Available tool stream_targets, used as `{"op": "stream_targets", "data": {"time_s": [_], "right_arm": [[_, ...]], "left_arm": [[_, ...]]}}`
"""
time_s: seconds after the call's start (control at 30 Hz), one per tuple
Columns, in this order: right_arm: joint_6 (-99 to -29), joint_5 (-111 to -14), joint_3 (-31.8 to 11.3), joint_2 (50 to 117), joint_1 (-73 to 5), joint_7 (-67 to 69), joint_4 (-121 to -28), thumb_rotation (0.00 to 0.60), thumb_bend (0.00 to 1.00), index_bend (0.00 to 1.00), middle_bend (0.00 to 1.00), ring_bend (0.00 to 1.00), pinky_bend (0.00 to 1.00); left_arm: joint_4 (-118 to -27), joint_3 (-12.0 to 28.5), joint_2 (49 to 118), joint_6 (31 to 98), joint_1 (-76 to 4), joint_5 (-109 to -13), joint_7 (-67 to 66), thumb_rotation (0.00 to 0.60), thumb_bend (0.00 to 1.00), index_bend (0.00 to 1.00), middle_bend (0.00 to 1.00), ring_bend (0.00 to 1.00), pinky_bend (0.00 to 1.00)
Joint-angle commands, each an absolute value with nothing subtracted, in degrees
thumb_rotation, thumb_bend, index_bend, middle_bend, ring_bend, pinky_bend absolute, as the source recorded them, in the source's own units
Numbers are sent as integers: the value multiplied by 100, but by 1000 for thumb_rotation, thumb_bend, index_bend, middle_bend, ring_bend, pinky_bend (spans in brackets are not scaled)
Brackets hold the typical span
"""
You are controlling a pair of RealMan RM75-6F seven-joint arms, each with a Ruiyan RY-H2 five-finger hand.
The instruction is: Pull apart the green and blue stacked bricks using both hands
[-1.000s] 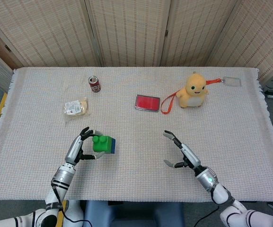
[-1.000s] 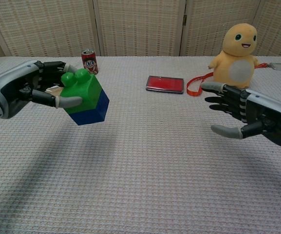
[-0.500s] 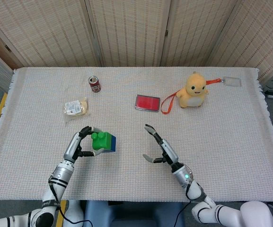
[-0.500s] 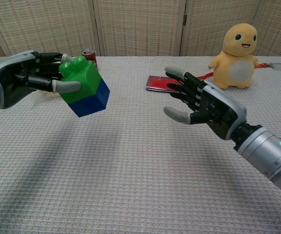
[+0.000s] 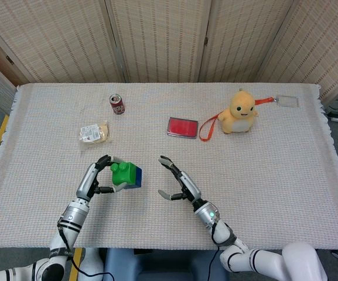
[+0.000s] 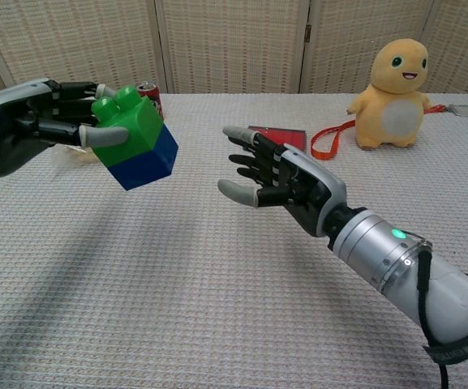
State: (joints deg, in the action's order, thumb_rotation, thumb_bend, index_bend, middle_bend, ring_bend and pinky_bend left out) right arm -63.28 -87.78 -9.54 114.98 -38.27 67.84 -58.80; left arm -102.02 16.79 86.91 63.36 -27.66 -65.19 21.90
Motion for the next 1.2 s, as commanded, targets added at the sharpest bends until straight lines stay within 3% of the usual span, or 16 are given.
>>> {"op": "stream_targets", "data": {"time_s": [0.03, 0.8, 1.03, 1.2], "right_arm": [[-6277, -8721, -980, 11532, -3862, 6718, -5953, 600, 362, 109, 43, 64, 0], [-5936, -8495, -1157, 11732, -4160, 6584, -6239, 600, 362, 116, 60, 77, 0], [-5862, -8399, -1173, 11821, -4172, 6448, -6201, 600, 362, 261, 109, 120, 2], [-5877, -8365, -1179, 11883, -4154, 6385, -6154, 600, 362, 334, 164, 182, 76]], "left_arm": [[-10122, 1676, 8723, 6320, -2769, -6545, 2247, 600, 452, 686, 875, 370, 0], [-10053, 1593, 9030, 6240, -2846, -6671, 2312, 600, 452, 686, 875, 370, 0], [-10054, 1572, 9067, 6217, -2854, -6683, 2308, 600, 453, 686, 875, 370, 0], [-10063, 1580, 9069, 6211, -2855, -6684, 2315, 600, 453, 686, 875, 370, 0]]}}
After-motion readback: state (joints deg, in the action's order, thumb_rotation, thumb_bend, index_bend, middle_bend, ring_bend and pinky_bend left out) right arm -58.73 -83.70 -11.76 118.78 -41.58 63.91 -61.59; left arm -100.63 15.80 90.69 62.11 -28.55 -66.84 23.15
